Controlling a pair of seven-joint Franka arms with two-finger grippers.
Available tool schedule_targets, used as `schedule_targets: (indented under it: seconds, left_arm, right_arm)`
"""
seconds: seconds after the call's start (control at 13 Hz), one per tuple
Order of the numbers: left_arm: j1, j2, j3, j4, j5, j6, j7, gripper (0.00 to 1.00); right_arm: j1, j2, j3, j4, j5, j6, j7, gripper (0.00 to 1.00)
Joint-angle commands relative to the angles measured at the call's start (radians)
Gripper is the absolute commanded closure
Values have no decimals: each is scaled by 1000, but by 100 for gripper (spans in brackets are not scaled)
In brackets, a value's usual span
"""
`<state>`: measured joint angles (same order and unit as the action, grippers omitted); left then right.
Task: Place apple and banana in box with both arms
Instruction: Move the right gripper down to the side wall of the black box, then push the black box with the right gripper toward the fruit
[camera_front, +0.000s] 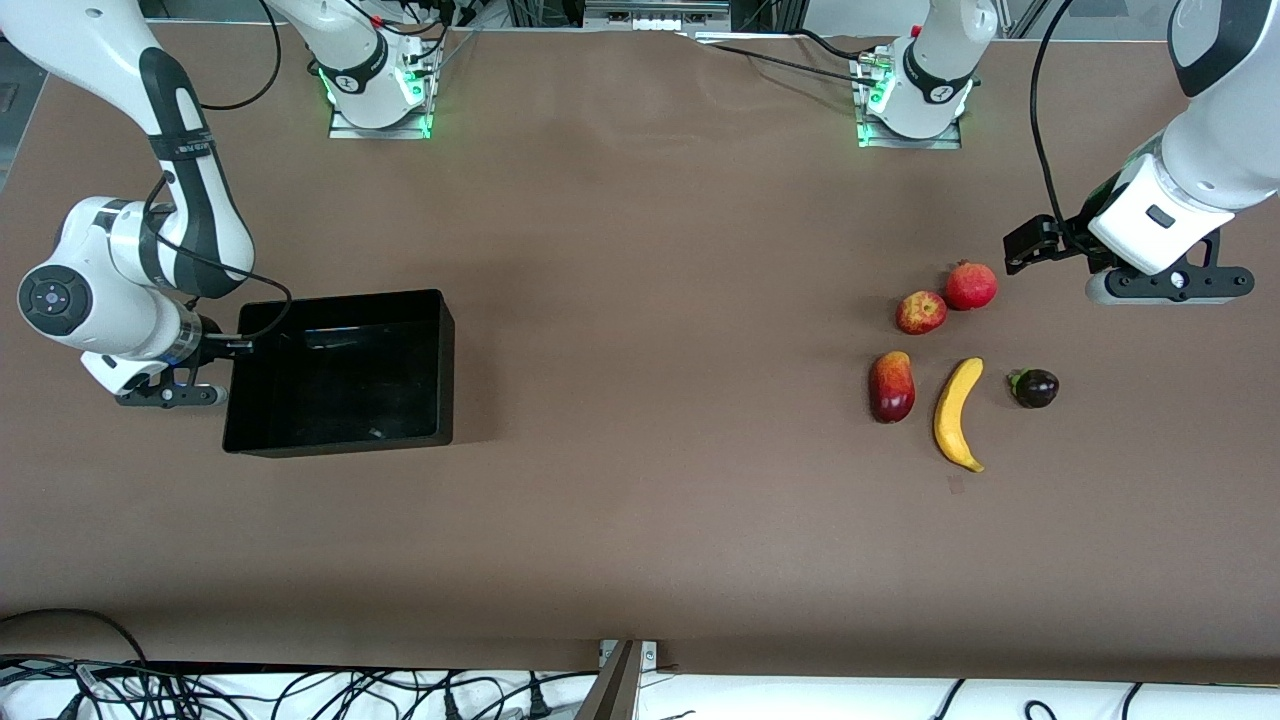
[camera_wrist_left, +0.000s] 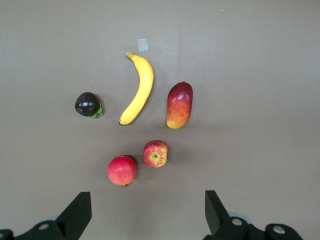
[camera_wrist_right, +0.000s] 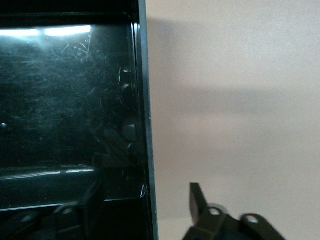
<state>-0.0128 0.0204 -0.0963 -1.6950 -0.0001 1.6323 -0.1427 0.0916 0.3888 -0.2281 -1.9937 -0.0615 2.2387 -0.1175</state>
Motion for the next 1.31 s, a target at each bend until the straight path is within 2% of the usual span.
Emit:
schedule_targets:
  seconds: [0.0, 0.15, 0.23, 0.54, 0.77, 0.92, 1.23]
  left_arm:
    - [2, 10, 0, 28, -12, -22, 20, 0]
    - [2, 10, 0, 26, -14, -22, 20, 0]
    - [2, 10, 0, 26, -12, -22, 20, 0]
    - [4, 10, 0, 28, -12, -20, 19, 0]
    - [7, 12, 0, 26, -12, -20, 20, 0]
    - [8, 10, 0, 26, -12, -22, 20, 0]
    - [10, 10, 0, 28, -11, -32, 20, 0]
  right_arm:
    - [-12, -16, 6, -39, 15, 28, -1, 66]
    - [-12, -15, 6, -48, 31, 33, -1, 93]
    - [-13, -11, 7, -48, 37, 33, -1, 100]
    - [-1, -19, 25, -16, 58, 18, 6, 100]
    - [16, -28, 169, 132, 121, -127, 37, 100]
    - [103, -7, 225, 260, 143, -210, 204, 100]
    - [365, 97, 228, 406, 150, -218, 571, 100]
